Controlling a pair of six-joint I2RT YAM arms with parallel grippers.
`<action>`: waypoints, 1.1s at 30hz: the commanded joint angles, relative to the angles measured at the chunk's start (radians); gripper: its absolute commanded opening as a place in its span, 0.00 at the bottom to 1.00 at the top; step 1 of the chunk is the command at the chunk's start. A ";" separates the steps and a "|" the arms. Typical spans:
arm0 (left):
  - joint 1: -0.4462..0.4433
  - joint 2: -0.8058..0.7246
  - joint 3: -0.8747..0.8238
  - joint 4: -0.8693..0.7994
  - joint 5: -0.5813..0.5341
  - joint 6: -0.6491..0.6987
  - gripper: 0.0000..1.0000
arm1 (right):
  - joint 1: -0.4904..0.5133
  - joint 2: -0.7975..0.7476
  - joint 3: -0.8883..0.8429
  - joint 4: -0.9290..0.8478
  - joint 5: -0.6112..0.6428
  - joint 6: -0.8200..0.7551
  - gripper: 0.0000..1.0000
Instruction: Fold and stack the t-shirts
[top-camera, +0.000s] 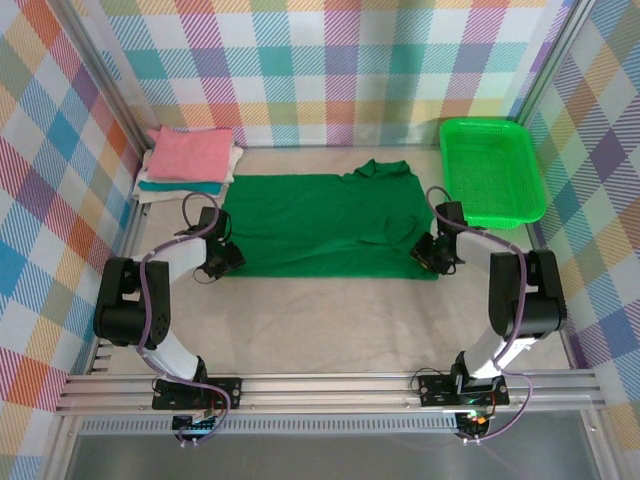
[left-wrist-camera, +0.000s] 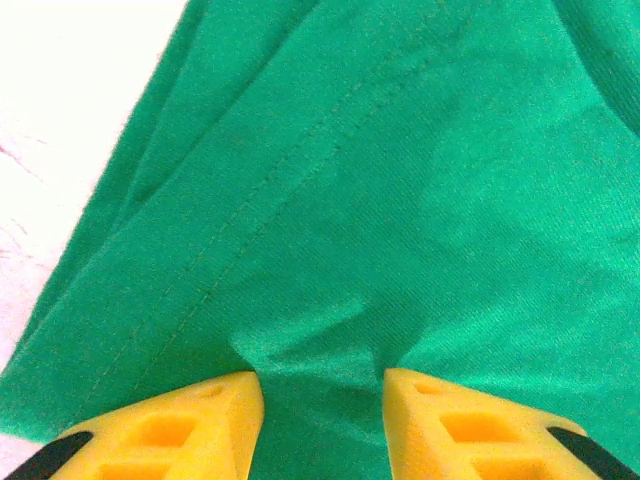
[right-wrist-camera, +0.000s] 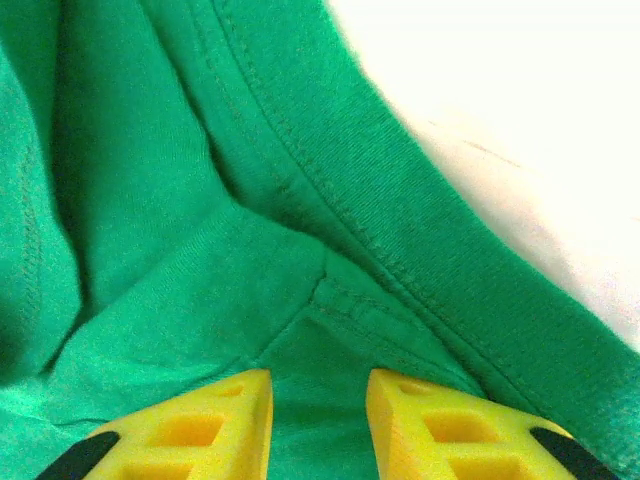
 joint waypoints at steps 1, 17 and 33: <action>0.015 0.017 -0.059 -0.081 0.032 -0.008 0.40 | -0.037 -0.044 -0.069 -0.059 0.006 0.009 0.33; 0.002 -0.249 -0.086 -0.190 0.076 -0.058 0.42 | 0.012 -0.250 0.055 -0.212 -0.061 -0.037 0.35; -0.064 -0.159 0.058 -0.129 0.040 0.001 0.43 | 0.151 0.181 0.399 -0.250 -0.102 -0.210 0.40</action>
